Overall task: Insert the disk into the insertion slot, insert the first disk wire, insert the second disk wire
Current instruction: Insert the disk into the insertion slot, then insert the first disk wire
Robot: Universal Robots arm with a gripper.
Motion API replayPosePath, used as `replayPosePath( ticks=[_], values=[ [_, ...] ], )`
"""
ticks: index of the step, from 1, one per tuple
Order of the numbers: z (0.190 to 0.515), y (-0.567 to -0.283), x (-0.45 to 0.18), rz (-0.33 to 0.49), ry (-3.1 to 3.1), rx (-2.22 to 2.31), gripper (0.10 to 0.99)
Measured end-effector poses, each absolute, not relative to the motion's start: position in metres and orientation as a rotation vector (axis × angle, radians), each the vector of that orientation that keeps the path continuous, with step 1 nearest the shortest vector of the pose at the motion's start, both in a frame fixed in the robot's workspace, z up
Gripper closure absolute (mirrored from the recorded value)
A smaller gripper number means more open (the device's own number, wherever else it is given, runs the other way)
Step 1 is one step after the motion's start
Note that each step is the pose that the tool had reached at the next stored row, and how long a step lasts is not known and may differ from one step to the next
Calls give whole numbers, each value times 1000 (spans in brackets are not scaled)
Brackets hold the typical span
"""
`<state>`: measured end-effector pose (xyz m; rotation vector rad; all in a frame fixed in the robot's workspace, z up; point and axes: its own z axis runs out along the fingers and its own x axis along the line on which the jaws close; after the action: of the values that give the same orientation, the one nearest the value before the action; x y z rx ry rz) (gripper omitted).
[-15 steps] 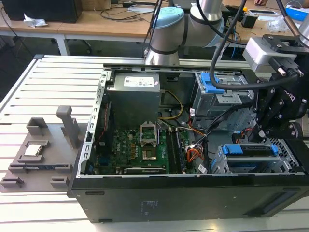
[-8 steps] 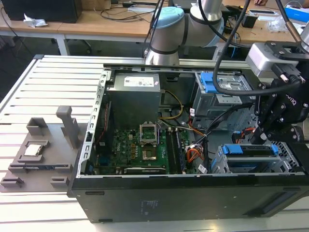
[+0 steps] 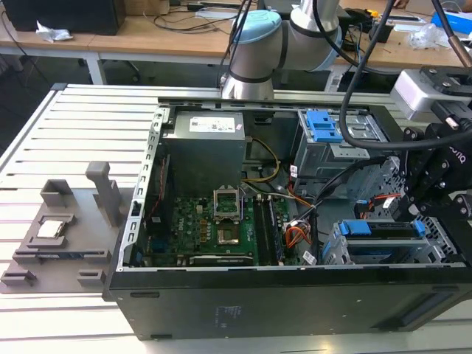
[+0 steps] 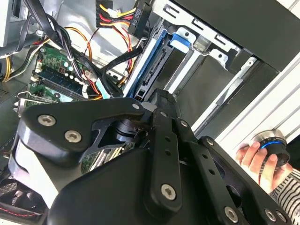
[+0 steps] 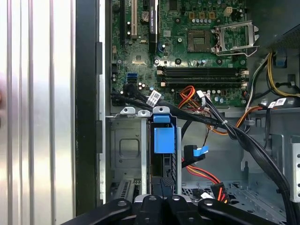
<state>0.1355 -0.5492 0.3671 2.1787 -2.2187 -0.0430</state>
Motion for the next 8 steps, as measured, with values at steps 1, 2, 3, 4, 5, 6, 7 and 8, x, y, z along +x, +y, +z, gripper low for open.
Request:
replayPosePath(
  ticks=[1, 2, 3, 4, 5, 6, 7, 8],
  values=[
    [367, -549, 135, -43, -2219, 2179, 980],
    [367, -549, 135, -43, -2219, 2179, 980],
    [367, -549, 136, -43, -2219, 2179, 980],
    [367, -549, 136, -43, -2219, 2179, 980],
    [367, -549, 136, -43, -2219, 2179, 980],
    [367, -549, 136, -43, -2219, 2179, 980],
    [367, -549, 136, -43, -2219, 2179, 980],
    [367, -549, 136, -43, -2219, 2179, 973]
  ],
)
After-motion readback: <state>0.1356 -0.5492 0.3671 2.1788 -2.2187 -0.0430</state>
